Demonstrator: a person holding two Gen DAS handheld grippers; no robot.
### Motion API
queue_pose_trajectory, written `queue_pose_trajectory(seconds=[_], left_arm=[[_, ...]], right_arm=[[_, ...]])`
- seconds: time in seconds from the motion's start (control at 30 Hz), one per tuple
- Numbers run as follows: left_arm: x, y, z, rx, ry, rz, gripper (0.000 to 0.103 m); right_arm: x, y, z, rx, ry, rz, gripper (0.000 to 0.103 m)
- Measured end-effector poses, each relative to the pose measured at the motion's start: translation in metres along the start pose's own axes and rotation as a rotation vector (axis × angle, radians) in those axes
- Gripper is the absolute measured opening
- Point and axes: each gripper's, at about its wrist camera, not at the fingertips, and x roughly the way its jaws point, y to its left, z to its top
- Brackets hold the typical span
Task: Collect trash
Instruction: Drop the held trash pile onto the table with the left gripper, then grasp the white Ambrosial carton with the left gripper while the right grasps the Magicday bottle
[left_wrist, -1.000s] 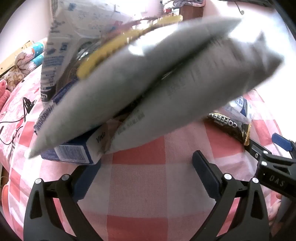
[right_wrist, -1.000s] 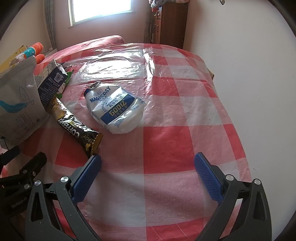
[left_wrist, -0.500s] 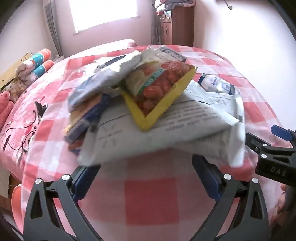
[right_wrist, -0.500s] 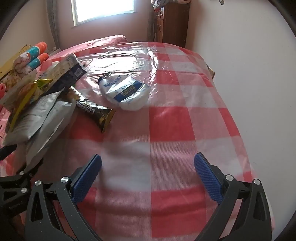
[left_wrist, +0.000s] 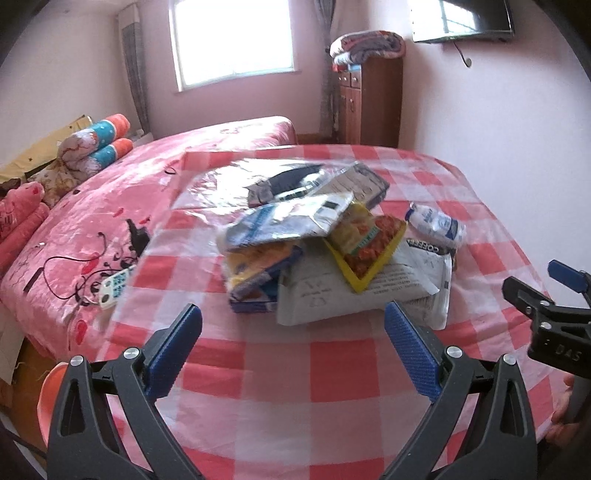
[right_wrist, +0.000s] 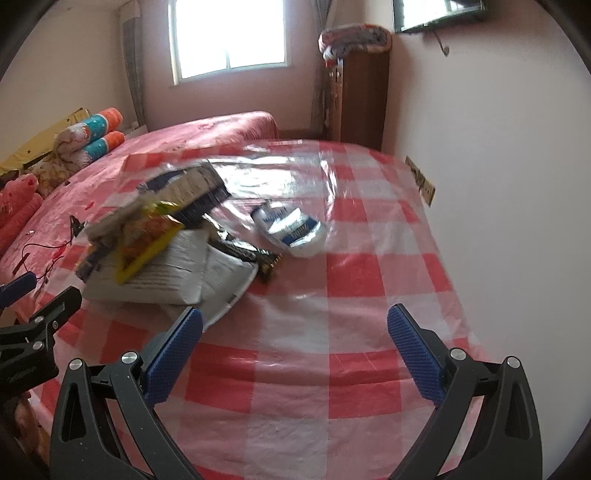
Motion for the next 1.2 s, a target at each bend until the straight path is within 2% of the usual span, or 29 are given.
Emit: queue_pose_trajectory(seconds=[0.27, 0.43, 0.67, 1.2], left_arm=[[-0.021, 0.017, 0.004, -0.018, -0.052, 0.024, 0.099], [-0.03, 0.026, 0.005, -0.031, -0.072, 0.034, 0.099], [-0.036, 0.032, 0.006, -0.047, -0.086, 0.042, 0.099], [-0.038, 0.033, 0.003, -0.044, -0.082, 0.046, 0.099]], right_arm=[[-0.028, 0.017, 0.012, -0.08, -0.079, 0.003, 0.099], [-0.037, 0.026, 0.014, -0.103, -0.087, 0.031, 0.099], [-0.051, 0.034, 0.013, -0.117, -0.123, 0.015, 0.099], [-0.052, 0.032, 0.009, -0.094, -0.102, 0.025, 0.099]])
